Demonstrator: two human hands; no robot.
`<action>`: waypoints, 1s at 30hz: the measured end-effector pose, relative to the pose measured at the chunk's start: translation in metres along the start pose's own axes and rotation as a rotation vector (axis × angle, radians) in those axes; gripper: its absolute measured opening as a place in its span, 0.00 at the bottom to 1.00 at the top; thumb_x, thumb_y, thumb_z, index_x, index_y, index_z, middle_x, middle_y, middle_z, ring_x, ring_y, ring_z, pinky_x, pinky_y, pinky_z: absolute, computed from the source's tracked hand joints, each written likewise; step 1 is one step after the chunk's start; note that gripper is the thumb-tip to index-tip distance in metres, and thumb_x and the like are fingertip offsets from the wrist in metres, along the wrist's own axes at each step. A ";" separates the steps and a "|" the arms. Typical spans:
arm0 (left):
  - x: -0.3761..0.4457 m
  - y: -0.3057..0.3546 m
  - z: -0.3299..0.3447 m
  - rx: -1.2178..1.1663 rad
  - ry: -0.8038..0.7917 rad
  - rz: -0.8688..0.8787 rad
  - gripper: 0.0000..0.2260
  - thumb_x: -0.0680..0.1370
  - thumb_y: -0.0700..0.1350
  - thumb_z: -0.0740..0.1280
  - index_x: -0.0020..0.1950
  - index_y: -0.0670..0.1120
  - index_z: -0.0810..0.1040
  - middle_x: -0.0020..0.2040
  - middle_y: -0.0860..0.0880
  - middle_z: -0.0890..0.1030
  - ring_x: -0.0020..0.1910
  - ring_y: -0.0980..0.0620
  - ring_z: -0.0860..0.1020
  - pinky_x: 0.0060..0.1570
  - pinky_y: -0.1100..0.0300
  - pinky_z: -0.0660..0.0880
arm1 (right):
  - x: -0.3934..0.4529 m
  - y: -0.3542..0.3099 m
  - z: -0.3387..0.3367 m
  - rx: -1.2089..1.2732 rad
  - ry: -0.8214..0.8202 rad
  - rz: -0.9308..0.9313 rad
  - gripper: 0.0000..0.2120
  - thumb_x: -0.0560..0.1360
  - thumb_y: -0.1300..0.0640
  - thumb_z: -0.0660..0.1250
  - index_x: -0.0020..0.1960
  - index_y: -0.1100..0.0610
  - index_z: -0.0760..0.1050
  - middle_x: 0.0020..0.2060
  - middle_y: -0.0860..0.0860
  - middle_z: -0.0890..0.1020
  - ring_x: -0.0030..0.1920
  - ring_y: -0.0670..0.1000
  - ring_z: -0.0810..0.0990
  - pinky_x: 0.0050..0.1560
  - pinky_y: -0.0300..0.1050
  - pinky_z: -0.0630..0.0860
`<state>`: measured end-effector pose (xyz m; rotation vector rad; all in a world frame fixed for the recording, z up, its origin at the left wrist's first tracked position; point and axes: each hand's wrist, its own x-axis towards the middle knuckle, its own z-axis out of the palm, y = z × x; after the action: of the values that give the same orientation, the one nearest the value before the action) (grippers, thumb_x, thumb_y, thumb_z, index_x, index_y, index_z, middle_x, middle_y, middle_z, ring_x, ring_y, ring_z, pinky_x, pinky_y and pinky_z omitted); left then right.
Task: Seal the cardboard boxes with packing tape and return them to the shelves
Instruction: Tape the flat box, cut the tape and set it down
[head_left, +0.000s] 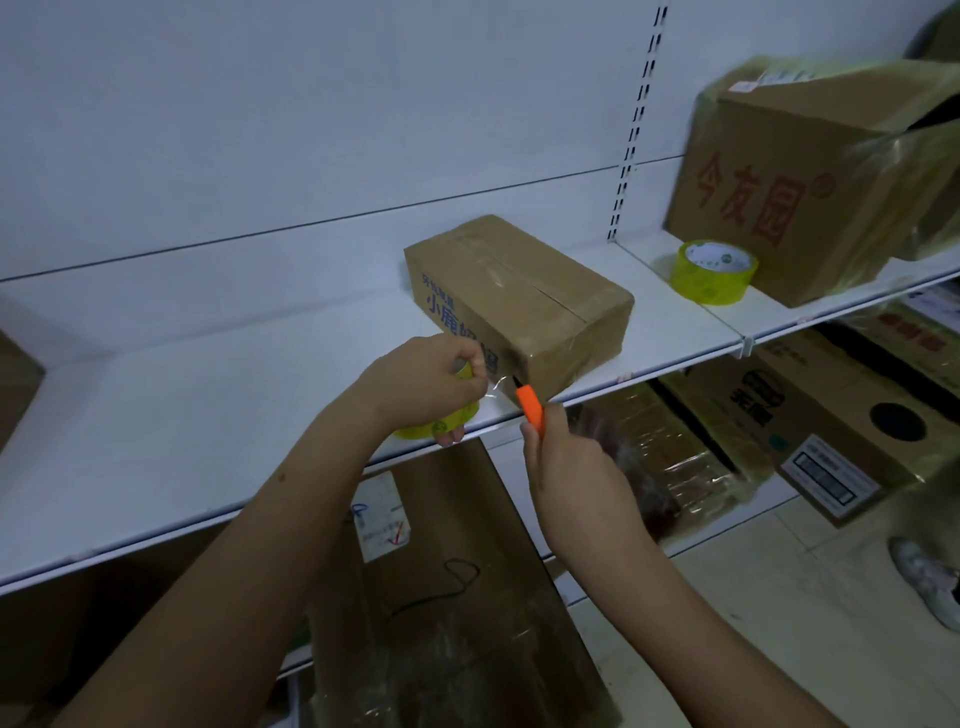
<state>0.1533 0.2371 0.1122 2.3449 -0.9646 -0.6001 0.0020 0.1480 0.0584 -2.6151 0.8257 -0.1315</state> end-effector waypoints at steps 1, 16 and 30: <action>0.000 0.000 0.001 0.007 -0.004 -0.008 0.06 0.81 0.47 0.61 0.50 0.47 0.76 0.34 0.47 0.84 0.28 0.49 0.84 0.41 0.55 0.83 | 0.000 0.001 0.000 -0.025 -0.008 0.012 0.19 0.85 0.45 0.46 0.71 0.52 0.60 0.46 0.51 0.82 0.45 0.52 0.83 0.43 0.44 0.79; -0.005 0.003 0.001 -0.008 0.091 -0.044 0.07 0.80 0.46 0.61 0.49 0.45 0.77 0.30 0.49 0.83 0.27 0.52 0.83 0.45 0.52 0.83 | 0.017 -0.013 -0.003 0.005 -0.082 0.003 0.18 0.85 0.47 0.48 0.68 0.56 0.63 0.38 0.51 0.75 0.46 0.56 0.83 0.45 0.51 0.80; -0.032 -0.009 -0.019 -0.191 0.217 -0.169 0.06 0.82 0.45 0.63 0.49 0.45 0.78 0.31 0.45 0.83 0.29 0.47 0.83 0.31 0.60 0.80 | -0.005 -0.008 0.000 0.033 -0.061 -0.123 0.18 0.85 0.44 0.50 0.65 0.55 0.66 0.42 0.51 0.76 0.41 0.51 0.79 0.41 0.46 0.77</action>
<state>0.1479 0.2720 0.1280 2.2764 -0.5896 -0.4674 0.0024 0.1568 0.0615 -2.6245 0.6375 -0.0984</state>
